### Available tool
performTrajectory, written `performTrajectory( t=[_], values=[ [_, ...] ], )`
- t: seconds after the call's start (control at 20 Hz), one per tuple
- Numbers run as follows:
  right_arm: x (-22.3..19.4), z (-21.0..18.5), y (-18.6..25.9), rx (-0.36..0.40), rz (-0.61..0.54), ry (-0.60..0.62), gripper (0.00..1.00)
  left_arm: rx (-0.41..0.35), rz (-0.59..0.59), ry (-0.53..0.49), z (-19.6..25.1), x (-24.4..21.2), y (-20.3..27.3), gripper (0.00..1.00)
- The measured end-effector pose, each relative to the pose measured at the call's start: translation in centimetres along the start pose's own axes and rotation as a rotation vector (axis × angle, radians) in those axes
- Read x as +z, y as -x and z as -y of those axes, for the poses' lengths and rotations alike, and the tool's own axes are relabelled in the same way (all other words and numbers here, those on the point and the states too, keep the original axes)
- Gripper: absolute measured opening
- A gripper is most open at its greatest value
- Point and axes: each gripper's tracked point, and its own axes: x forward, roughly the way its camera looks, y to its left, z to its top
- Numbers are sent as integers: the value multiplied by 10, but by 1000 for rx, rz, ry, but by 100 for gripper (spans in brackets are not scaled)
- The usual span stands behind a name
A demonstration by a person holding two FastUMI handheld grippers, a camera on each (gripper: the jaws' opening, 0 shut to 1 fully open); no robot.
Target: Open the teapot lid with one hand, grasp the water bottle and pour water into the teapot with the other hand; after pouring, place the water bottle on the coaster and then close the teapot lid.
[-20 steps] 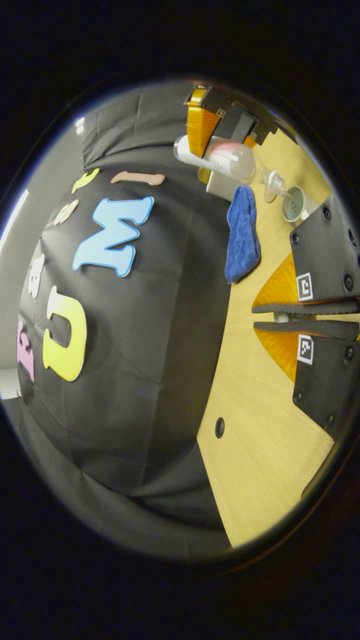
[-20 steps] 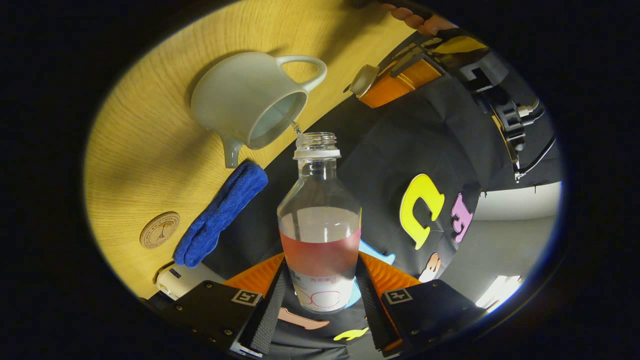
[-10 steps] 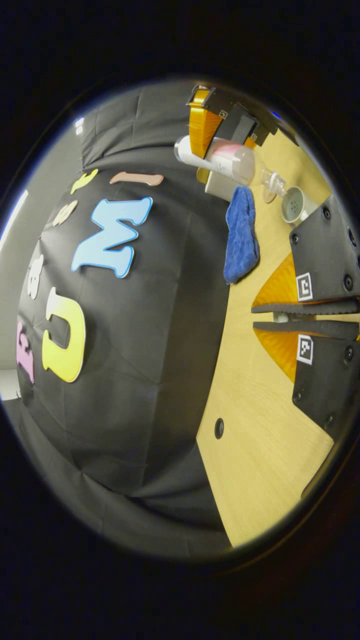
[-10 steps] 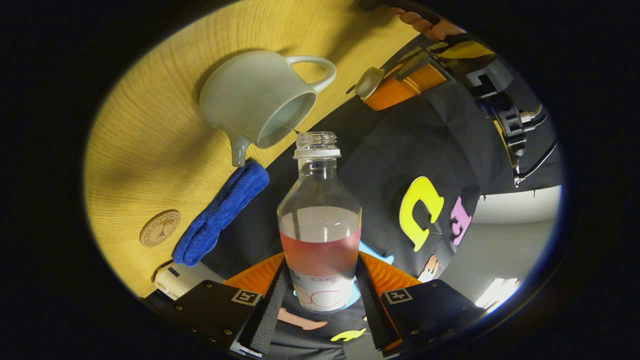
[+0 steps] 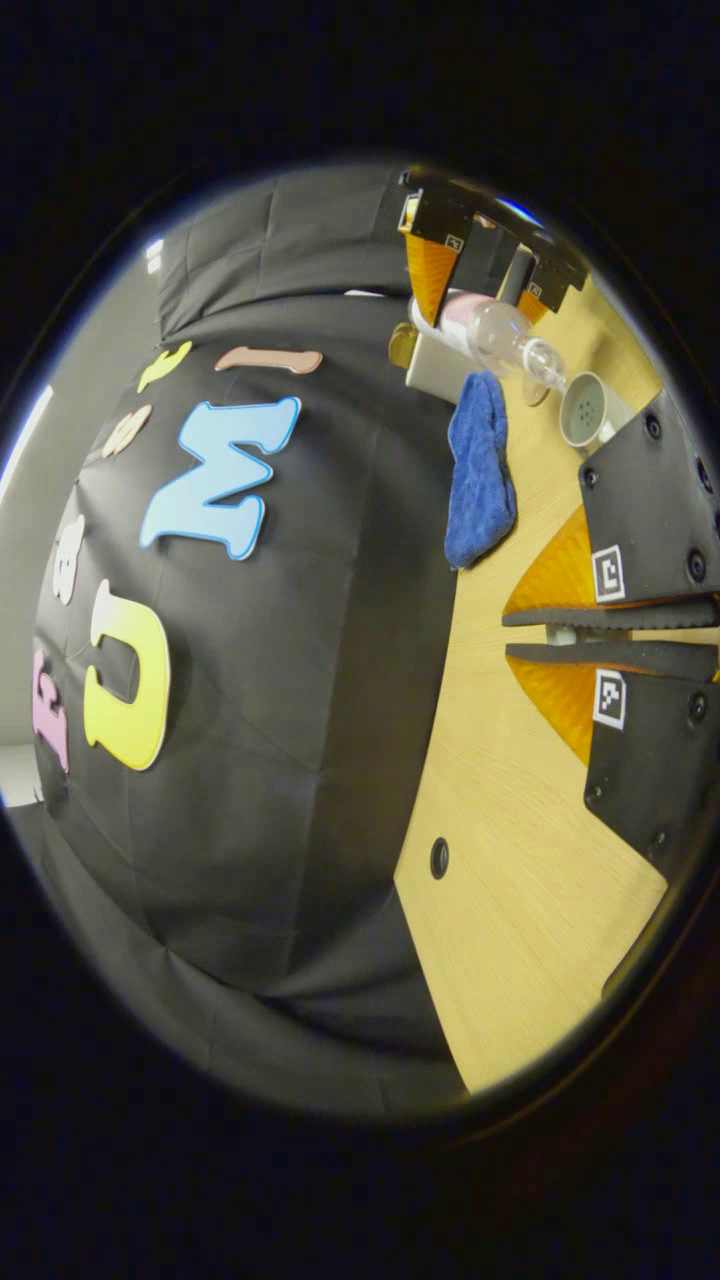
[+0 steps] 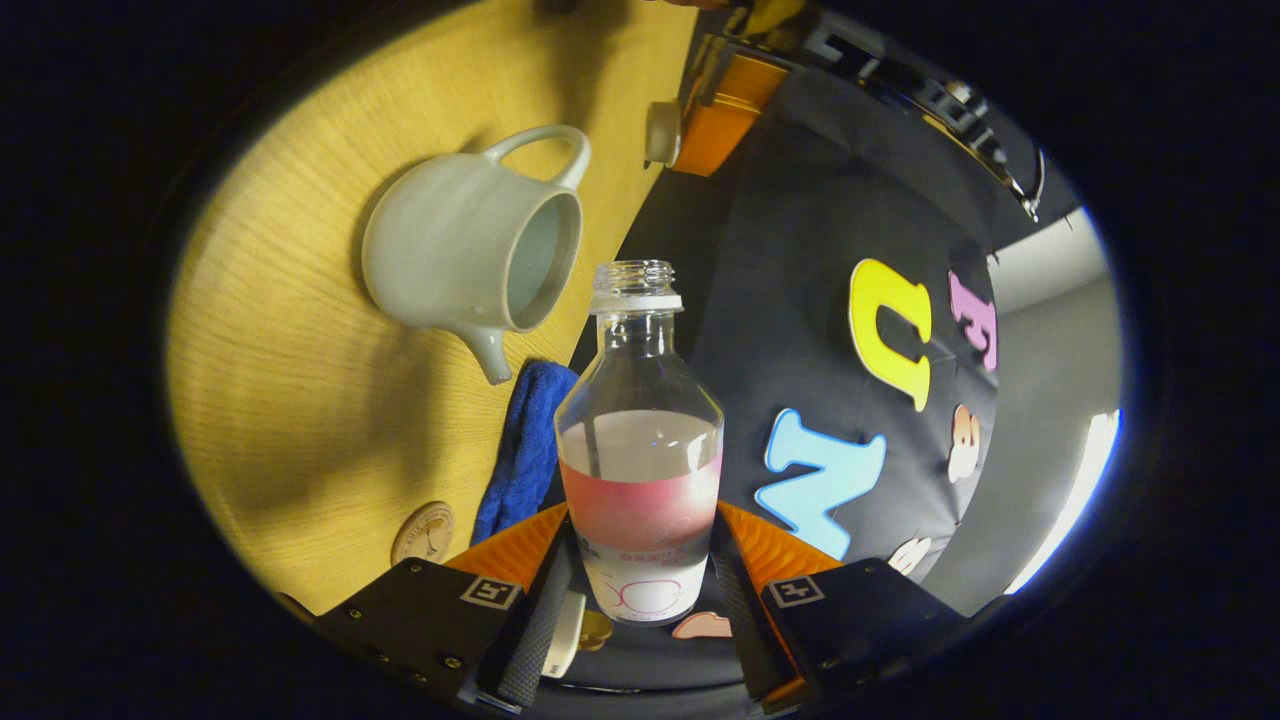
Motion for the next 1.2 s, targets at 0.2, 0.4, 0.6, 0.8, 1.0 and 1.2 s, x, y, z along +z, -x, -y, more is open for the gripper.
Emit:
performTrajectory(
  t=[0.2, 0.4, 0.6, 0.8, 1.0, 1.2],
  values=[
    [-10, -12, -3, 78, -29, -297, 74, -3, -1, -47, 6, 0, -1, 13],
    [-24, -20, -5, 117, -63, -514, 75, -1, 0, -57, 7, 0, 0, 13],
    [-46, -27, -9, 140, -117, -756, 75, 0, 1, -57, 7, -1, -1, 13],
    [-70, -37, -18, 163, -171, -1093, 75, 2, 1, -58, 7, -1, -1, 13],
    [-77, -55, -25, 209, -177, -1437, 75, 2, 0, -60, 7, -2, -1, 13],
    [-78, -69, -34, 244, -194, -1706, 75, 1, 0, -61, 7, -1, -2, 13]
  ],
)
